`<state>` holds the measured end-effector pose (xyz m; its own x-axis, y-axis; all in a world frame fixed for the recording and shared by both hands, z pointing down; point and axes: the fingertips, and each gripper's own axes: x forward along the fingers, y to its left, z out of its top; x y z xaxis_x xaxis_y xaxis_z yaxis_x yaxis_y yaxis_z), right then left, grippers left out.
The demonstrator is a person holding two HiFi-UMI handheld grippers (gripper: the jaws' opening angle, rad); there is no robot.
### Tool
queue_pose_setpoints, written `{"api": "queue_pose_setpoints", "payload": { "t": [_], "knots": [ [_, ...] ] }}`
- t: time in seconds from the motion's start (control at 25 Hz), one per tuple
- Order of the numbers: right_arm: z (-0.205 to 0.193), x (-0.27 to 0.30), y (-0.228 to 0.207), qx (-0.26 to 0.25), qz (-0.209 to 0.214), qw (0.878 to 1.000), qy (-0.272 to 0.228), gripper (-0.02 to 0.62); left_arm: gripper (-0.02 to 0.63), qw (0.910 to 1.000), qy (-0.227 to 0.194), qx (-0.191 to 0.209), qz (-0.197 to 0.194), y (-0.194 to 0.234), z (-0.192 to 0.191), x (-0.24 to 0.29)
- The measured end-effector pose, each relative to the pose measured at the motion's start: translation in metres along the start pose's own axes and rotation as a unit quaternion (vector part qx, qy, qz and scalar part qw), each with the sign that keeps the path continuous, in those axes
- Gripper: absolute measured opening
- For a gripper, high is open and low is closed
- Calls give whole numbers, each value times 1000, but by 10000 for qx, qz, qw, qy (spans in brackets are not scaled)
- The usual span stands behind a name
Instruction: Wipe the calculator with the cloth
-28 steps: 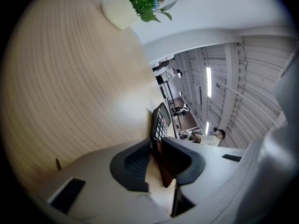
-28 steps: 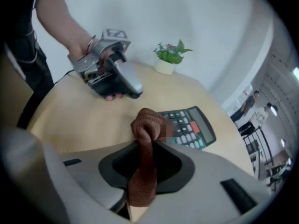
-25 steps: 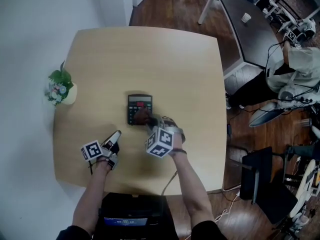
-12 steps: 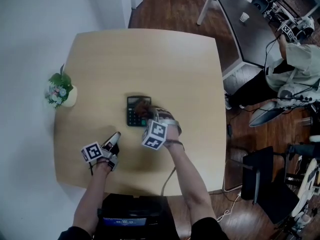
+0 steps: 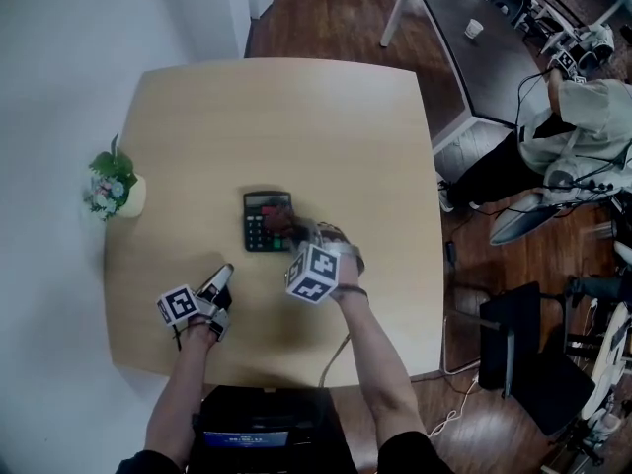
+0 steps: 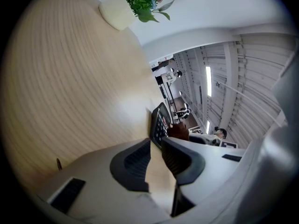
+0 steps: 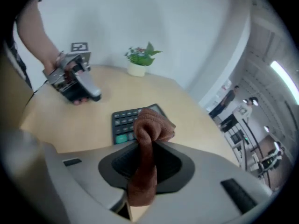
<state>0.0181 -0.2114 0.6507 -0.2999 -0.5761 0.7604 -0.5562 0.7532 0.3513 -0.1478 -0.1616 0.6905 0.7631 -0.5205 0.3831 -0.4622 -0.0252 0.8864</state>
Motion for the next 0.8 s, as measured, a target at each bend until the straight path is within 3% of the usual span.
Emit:
{"api": "queue_pose_setpoints", "payload": {
  "t": [0.12,0.24,0.52,0.64,0.72,0.8],
  "knots": [
    [15,20,-56,359,-642,9971,-170,86,67,9999,-35,41,-89,-2,0,2],
    [16,42,-64,267,-552,9981,-72,86,67,10000,-60,59,0,-2,-1,1],
    [-11,22,30,-387,-59,9990,204,86,66,9999,37,17,98,-1,-2,0],
    [-34,4,87,-695,431,9960,373,86,66,9995,227,196,106,-5,-7,5],
    [-43,-13,109,-280,943,9948,263,86,64,9985,398,336,136,-10,-11,9],
    [-38,-28,94,852,1107,9900,-172,86,65,9980,465,393,172,-12,-8,16]
  ]
}}
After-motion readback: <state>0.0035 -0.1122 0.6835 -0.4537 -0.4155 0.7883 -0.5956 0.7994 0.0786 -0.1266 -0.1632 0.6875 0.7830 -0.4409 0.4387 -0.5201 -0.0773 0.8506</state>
